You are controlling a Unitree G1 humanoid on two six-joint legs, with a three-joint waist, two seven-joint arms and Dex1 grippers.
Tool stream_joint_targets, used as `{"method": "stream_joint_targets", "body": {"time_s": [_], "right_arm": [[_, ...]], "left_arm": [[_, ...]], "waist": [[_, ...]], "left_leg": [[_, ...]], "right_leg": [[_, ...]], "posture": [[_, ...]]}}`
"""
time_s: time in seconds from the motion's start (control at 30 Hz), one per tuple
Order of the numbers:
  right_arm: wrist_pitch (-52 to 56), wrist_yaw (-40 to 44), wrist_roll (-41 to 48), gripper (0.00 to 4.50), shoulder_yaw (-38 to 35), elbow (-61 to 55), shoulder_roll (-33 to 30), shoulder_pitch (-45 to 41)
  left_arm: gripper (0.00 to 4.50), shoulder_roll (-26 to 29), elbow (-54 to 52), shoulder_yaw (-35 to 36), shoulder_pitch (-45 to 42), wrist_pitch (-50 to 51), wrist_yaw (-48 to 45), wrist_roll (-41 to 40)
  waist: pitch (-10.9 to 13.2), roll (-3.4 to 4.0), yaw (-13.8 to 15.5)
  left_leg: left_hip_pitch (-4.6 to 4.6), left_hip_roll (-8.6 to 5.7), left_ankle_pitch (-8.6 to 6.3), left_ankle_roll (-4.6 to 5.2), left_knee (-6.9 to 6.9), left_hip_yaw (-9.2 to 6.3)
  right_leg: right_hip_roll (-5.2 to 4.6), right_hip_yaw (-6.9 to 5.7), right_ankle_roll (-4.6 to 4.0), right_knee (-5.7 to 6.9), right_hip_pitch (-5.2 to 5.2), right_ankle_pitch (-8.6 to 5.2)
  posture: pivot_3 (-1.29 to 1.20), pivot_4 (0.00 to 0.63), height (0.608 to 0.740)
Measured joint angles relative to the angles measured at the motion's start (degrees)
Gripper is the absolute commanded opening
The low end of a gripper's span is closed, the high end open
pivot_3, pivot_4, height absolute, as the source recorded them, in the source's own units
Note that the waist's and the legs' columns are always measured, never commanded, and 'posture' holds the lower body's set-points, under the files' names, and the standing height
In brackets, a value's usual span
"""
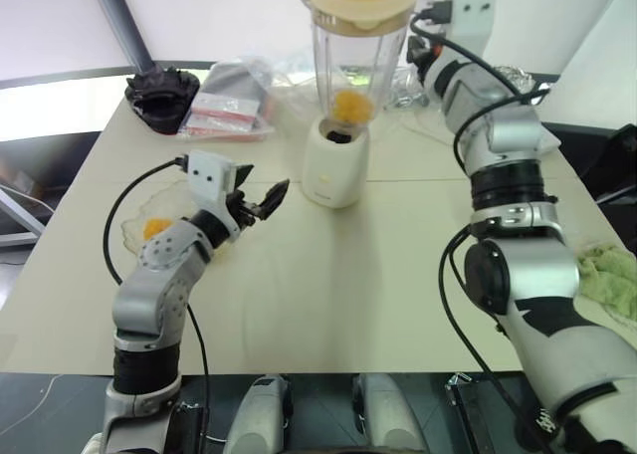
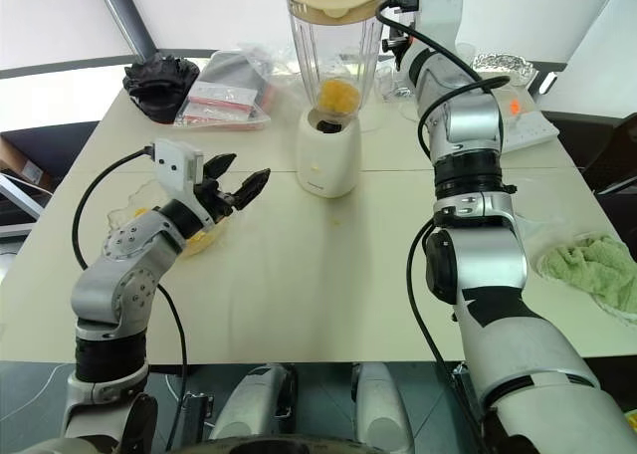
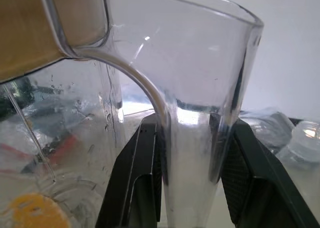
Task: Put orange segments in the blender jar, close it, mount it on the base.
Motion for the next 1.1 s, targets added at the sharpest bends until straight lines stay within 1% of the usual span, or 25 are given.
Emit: {"method": "stream_joint_targets", "body": {"time_s": [0.17, 0.33, 0.4, 0.53, 0.67, 0.77, 0.93, 1.1], "right_arm": [[-4.2, 0.3, -0.3, 1.01, 0.1, 6.4, 0.6, -2.6], [-5.1, 0.1, -0.7, 1.01, 0.3, 7.6, 1.0, -3.2], [-3.8, -0.1, -0.9, 1.01, 0.9, 5.7, 1.2, -2.9], [0.1, -0.5, -0.9, 1.01, 1.3, -1.7, 1.2, 0.3], [7.4, -1.0, -0.5, 1.01, 1.3, -12.5, 1.2, 4.4], [11.9, -1.0, 0.0, 1.01, 1.4, -18.2, 1.4, 6.8], [15.7, -1.6, 0.3, 1.01, 1.3, -24.3, 1.6, 9.5], [16.2, -2.5, 0.3, 1.01, 1.2, -25.0, 2.6, 11.6]], "left_arm": [[3.96, 0.5, -1.3, -0.5, 1.1, -0.1, 1.2, 0.0], [3.96, 0.9, -1.3, -0.5, 1.1, -0.3, 2.0, 0.0], [3.96, 0.8, -1.3, -0.6, 1.0, -0.3, 2.4, 0.0], [3.96, 0.8, -1.3, -1.9, 0.9, -0.3, 2.8, 0.0], [3.96, 0.9, -0.1, -2.1, -0.8, -0.5, 2.6, -0.1], [3.96, 1.1, 1.1, -2.1, -1.8, -1.2, 2.2, -0.1], [3.96, 1.5, 2.5, -2.4, -2.9, -1.5, 1.5, -0.1], [3.96, 1.6, 2.9, -2.6, -3.0, -1.5, 1.1, -0.1]], "waist": [[0.0, 0.00, 0.0], [0.0, 0.00, 0.0], [0.0, 0.01, 0.0], [0.0, 0.01, 0.1], [0.0, 0.01, 0.2], [0.0, 0.01, 0.2], [0.0, 0.01, 0.1], [0.0, 0.01, 0.2]], "left_leg": [[0.00, -0.01, 0.00, -0.01, 0.02, -0.02], [0.01, -0.02, 0.01, -0.01, 0.02, -0.03], [0.01, -0.01, 0.01, -0.01, 0.02, -0.03], [0.00, -0.01, 0.00, -0.01, 0.01, -0.07], [-0.02, -0.02, 0.01, -0.01, 0.03, -0.11], [-0.01, -0.03, 0.01, -0.01, 0.03, -0.10], [-0.02, -0.02, 0.00, -0.01, 0.00, -0.10], [-0.04, -0.03, 0.00, -0.01, 0.01, -0.09]], "right_leg": [[0.00, 0.00, -0.01, 0.00, 0.02, 0.00], [0.00, 0.00, -0.01, 0.01, 0.02, 0.00], [0.00, 0.00, -0.01, 0.01, 0.01, 0.00], [0.00, -0.02, -0.01, 0.01, 0.01, 0.00], [0.00, -0.04, -0.01, 0.01, 0.02, 0.00], [0.00, -0.04, -0.01, 0.02, 0.01, 0.00], [0.01, -0.08, -0.01, 0.01, 0.01, 0.00], [0.00, -0.07, 0.00, -0.01, 0.01, 0.00]], "posture": [[0.00, 0.150, 0.740], [0.00, 0.150, 0.740], [0.00, 0.150, 0.740], [0.00, 0.150, 0.740], [0.00, 0.150, 0.740], [0.00, 0.150, 0.740], [0.00, 0.150, 0.740], [0.00, 0.150, 0.740]]}}
